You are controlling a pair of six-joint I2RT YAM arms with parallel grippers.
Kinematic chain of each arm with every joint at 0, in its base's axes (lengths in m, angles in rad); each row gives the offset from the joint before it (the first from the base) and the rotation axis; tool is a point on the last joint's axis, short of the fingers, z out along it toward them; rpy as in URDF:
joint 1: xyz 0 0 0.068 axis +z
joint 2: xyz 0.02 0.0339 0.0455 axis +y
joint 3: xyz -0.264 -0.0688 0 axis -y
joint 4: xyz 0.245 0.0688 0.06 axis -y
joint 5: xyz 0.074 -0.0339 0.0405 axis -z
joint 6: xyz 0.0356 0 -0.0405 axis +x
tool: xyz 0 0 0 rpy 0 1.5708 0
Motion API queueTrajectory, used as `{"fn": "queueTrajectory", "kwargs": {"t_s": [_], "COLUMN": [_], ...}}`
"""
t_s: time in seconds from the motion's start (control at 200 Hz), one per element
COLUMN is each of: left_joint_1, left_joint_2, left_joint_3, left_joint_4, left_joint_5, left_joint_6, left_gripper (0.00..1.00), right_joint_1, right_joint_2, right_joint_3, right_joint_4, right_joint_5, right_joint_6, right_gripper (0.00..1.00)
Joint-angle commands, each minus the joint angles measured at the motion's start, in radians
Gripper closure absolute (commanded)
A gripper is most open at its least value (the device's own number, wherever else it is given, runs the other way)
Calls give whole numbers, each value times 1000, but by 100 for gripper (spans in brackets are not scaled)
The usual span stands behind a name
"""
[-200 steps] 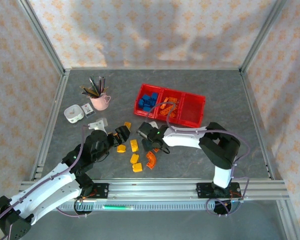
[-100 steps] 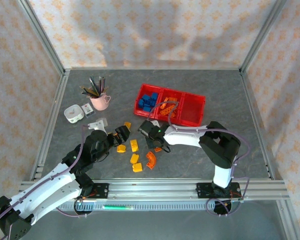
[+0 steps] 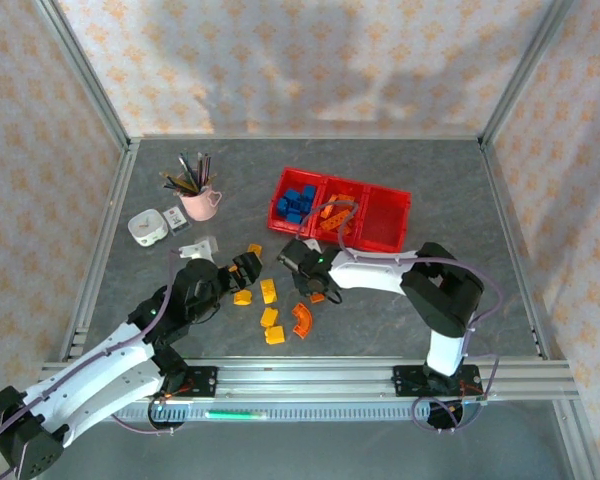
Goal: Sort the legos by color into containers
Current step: Pick up the lego from the bottom-center of the table, then place the lego in the container.
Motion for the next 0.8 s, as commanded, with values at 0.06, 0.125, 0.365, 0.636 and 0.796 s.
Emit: {"fn": "queueTrajectory", "kwargs": {"t_s": [0.06, 0.125, 0.365, 0.636, 0.796], "left_joint_1": [-1, -1, -1, -1, -1], "left_joint_2": [30, 48, 164, 315, 354], "left_joint_3": [26, 33, 74, 149, 175], "left_joint_4": [60, 79, 185, 267, 276], "left_joint_5": [17, 24, 67, 103, 106], "left_joint_6": [33, 37, 61, 97, 112], "left_gripper": [1, 1, 1, 1, 1], "right_joint_1": [-60, -99, -283, -412, -423], "right_joint_2": [-97, -114, -66, 107, 177], "right_joint_3": [49, 79, 241, 437, 537], "right_joint_4": [-49, -64, -72, -35, -48], "right_joint_5": [43, 54, 118, 144, 129], "right_joint_6": [-12, -20, -42, -45, -74], "right_gripper": [68, 68, 68, 66, 48]}}
